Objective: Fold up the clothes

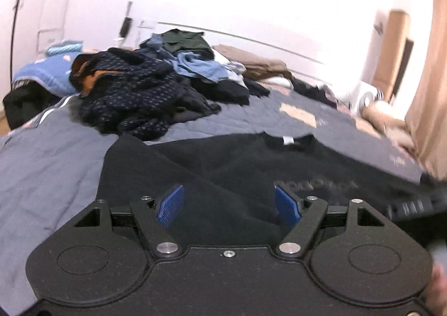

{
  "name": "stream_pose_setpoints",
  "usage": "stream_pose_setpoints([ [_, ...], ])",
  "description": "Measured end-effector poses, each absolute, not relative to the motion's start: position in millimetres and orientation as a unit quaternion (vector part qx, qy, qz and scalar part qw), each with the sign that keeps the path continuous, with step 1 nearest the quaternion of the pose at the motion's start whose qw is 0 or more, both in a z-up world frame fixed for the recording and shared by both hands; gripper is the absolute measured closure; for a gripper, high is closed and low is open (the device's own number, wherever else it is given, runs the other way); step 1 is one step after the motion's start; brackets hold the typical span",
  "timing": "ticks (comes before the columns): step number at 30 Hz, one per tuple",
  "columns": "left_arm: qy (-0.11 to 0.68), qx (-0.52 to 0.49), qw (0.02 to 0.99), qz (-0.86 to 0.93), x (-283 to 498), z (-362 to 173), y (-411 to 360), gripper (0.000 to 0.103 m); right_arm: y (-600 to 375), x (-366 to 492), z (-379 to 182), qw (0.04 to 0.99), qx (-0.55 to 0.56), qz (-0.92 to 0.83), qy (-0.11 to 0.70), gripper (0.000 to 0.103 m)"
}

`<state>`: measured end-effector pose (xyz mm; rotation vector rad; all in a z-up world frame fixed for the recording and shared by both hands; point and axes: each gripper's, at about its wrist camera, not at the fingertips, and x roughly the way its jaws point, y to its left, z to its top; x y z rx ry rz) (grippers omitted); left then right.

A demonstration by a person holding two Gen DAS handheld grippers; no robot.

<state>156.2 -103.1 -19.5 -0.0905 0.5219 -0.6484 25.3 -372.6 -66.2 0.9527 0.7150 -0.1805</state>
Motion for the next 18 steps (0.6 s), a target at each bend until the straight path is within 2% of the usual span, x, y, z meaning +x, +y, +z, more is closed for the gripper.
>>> stream_pose_setpoints([
  [3, 0.256, -0.056, 0.914, -0.311, 160, -17, -99, 0.031, -359, 13, -71, 0.822, 0.451, -0.091, 0.337, 0.054],
  [5, 0.253, -0.057, 0.915, -0.309, 157, -16, -97, 0.031, -351, 12, -77, 0.818, 0.457, -0.09, 0.338, 0.053],
  [18, 0.258, -0.104, 0.911, -0.306, 163, -11, -79, 0.027, -327, 38, -94, 0.82, 0.468, -0.117, 0.307, 0.05],
])
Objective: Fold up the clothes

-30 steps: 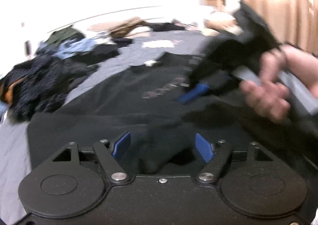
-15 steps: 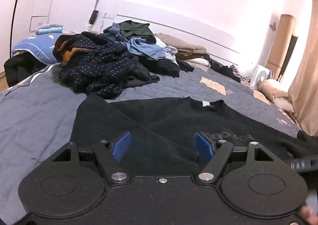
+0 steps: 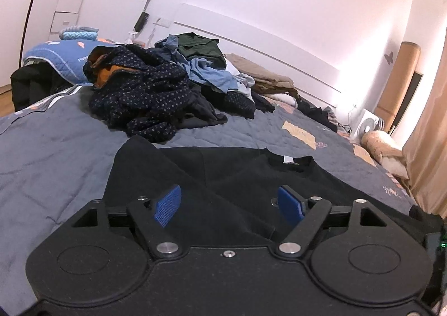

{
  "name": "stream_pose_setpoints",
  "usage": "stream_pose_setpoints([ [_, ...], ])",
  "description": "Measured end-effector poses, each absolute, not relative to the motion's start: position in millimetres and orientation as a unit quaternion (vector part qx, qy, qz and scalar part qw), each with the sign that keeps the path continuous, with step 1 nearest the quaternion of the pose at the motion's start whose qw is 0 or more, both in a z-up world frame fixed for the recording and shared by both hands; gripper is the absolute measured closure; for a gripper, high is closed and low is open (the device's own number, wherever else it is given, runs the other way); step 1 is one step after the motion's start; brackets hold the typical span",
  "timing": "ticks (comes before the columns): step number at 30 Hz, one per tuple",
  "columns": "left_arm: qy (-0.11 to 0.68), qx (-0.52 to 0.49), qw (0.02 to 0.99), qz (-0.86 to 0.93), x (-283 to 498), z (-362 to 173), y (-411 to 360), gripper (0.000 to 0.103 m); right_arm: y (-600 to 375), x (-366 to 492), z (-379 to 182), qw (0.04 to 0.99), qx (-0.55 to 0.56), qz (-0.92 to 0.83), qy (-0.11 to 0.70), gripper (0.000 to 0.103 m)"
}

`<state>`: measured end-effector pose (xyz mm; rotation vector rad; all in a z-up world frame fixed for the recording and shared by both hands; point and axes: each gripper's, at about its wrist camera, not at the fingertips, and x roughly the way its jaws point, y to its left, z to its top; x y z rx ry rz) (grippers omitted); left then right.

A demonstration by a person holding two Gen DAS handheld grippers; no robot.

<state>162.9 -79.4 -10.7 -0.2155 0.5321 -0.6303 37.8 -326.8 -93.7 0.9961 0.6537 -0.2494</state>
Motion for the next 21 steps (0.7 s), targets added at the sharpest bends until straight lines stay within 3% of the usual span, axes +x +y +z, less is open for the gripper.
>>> stream_pose_setpoints([
  [3, 0.262, -0.111, 0.909, -0.305, 166, -10, -78, 0.027, -324, 45, -94, 0.824, 0.465, -0.125, 0.298, 0.052],
  [5, 0.262, -0.114, 0.909, -0.305, 167, -9, -77, 0.027, -322, 50, -94, 0.826, 0.464, -0.13, 0.292, 0.059],
  [7, 0.261, -0.117, 0.909, -0.305, 168, -8, -76, 0.027, -322, 53, -91, 0.829, 0.463, -0.135, 0.284, 0.084],
  [8, 0.26, -0.119, 0.908, -0.305, 168, -8, -76, 0.027, -325, 53, -87, 0.831, 0.462, -0.138, 0.277, 0.089],
  [21, 0.257, -0.143, 0.916, -0.274, 174, -5, -63, 0.027, -364, 53, -33, 0.851, 0.458, -0.177, 0.184, 0.093],
])
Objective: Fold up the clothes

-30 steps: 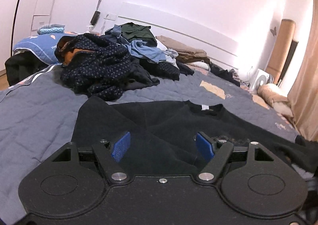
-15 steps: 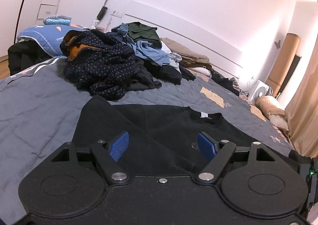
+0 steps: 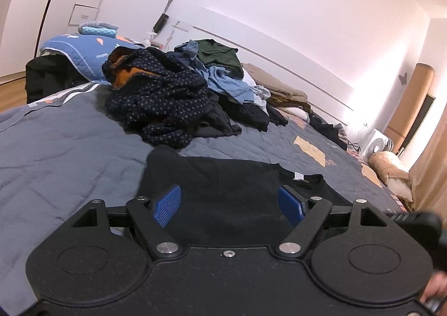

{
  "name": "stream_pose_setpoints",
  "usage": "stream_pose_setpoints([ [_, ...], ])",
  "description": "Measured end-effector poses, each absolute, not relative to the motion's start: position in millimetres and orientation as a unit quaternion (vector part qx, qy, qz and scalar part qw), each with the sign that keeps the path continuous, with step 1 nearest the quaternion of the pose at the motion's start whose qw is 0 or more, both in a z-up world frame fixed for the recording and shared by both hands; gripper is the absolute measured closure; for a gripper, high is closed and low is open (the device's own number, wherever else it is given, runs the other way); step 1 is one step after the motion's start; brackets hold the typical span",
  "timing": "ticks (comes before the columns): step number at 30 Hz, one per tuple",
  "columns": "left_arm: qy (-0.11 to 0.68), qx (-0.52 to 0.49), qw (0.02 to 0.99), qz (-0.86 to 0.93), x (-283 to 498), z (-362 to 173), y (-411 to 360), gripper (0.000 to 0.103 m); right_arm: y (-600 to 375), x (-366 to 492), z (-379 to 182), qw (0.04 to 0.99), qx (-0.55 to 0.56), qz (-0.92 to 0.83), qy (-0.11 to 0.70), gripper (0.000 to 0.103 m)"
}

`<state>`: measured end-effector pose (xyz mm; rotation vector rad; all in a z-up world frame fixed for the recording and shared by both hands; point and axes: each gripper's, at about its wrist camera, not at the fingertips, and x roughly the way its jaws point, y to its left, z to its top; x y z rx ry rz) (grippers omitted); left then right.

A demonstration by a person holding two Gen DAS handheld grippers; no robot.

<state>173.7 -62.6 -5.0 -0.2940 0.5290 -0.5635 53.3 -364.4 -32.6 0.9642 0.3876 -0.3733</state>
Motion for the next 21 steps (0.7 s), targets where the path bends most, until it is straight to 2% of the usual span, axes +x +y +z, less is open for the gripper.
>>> stream_pose_setpoints([
  [11, 0.262, -0.128, 0.916, -0.277, 174, -8, -71, 0.027, -466, 7, 57, 0.884, 0.379, -0.258, 0.087, 0.094],
  [19, 0.277, -0.095, 0.911, -0.29, 170, -18, -89, 0.027, -553, -3, 32, 0.875, 0.316, -0.345, 0.127, 0.094],
  [21, 0.281, -0.077, 0.911, -0.293, 169, -21, -95, 0.026, -570, 3, 10, 0.867, 0.312, -0.357, 0.156, 0.094],
])
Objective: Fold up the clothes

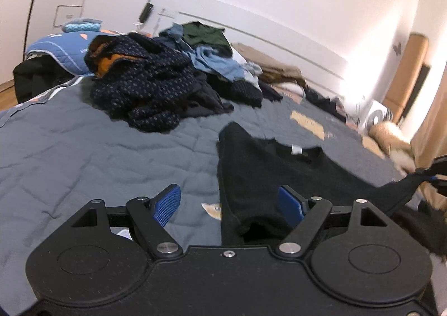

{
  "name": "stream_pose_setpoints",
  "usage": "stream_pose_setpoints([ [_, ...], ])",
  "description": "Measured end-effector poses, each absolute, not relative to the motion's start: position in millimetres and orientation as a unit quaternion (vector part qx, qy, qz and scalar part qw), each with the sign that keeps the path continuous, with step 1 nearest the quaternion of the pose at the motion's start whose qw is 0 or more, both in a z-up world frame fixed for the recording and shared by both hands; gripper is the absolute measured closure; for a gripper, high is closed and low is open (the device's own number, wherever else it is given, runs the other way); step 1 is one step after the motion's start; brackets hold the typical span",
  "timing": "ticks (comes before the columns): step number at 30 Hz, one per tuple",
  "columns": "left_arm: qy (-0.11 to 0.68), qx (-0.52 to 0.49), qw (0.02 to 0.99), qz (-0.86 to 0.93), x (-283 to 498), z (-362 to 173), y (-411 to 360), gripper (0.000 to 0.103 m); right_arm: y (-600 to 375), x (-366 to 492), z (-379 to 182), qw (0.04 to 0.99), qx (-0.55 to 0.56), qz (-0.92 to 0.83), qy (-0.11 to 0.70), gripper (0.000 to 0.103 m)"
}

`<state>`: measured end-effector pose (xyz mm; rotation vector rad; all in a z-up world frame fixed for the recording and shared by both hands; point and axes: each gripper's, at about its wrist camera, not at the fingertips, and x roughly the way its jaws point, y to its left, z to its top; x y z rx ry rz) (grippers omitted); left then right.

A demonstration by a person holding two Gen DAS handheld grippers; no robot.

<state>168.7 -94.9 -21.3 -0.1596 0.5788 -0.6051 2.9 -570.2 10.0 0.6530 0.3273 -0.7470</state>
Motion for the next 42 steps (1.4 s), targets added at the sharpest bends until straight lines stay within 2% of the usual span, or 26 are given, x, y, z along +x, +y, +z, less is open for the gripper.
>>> stream_pose_setpoints([
  [2, 0.281, -0.054, 0.912, -0.294, 167, -25, -101, 0.022, -579, 8, -11, 0.864, 0.297, -0.368, 0.169, 0.094],
  [7, 0.253, 0.075, 0.92, -0.291, 157, -44, -129, 0.023, -587, 16, -37, 0.859, 0.327, -0.349, 0.186, 0.094],
  [11, 0.2, 0.208, 0.911, -0.295, 139, -68, -156, 0.031, -571, 9, -48, 0.857, 0.357, -0.323, 0.186, 0.093],
  [15, 0.159, 0.259, 0.902, -0.306, 125, -74, -171, 0.031, -553, 1, -53, 0.86, 0.357, -0.316, 0.183, 0.093],
  [20, 0.116, 0.376, 0.869, -0.3, 121, -95, -199, 0.031, -560, -3, -45, 0.855, 0.369, -0.314, 0.186, 0.093],
  [22, 0.096, 0.432, 0.848, -0.293, 120, -108, -209, 0.035, -560, -1, -45, 0.855, 0.351, -0.32, 0.208, 0.093],
  [24, 0.088, 0.448, 0.841, -0.29, 124, -115, -213, 0.04, -561, 0, -46, 0.852, 0.337, -0.33, 0.227, 0.09],
  [28, 0.07, 0.472, 0.83, -0.288, 128, -120, -226, 0.041, -565, 2, -50, 0.837, 0.336, -0.352, 0.251, 0.09],
  [31, 0.057, 0.49, 0.821, -0.287, 131, -125, -236, 0.04, -561, 7, -52, 0.835, 0.295, -0.366, 0.285, 0.089],
  [38, 0.041, 0.507, 0.811, -0.288, 132, -128, -240, 0.041, -554, 5, -39, 0.85, 0.248, -0.346, 0.309, 0.078],
  [40, 0.04, 0.511, 0.809, -0.289, 132, -128, -236, 0.04, -551, 3, -33, 0.858, 0.239, -0.33, 0.312, 0.069],
  [42, 0.044, 0.515, 0.806, -0.29, 133, -128, -232, 0.04, -548, 2, -27, 0.866, 0.229, -0.314, 0.315, 0.054],
])
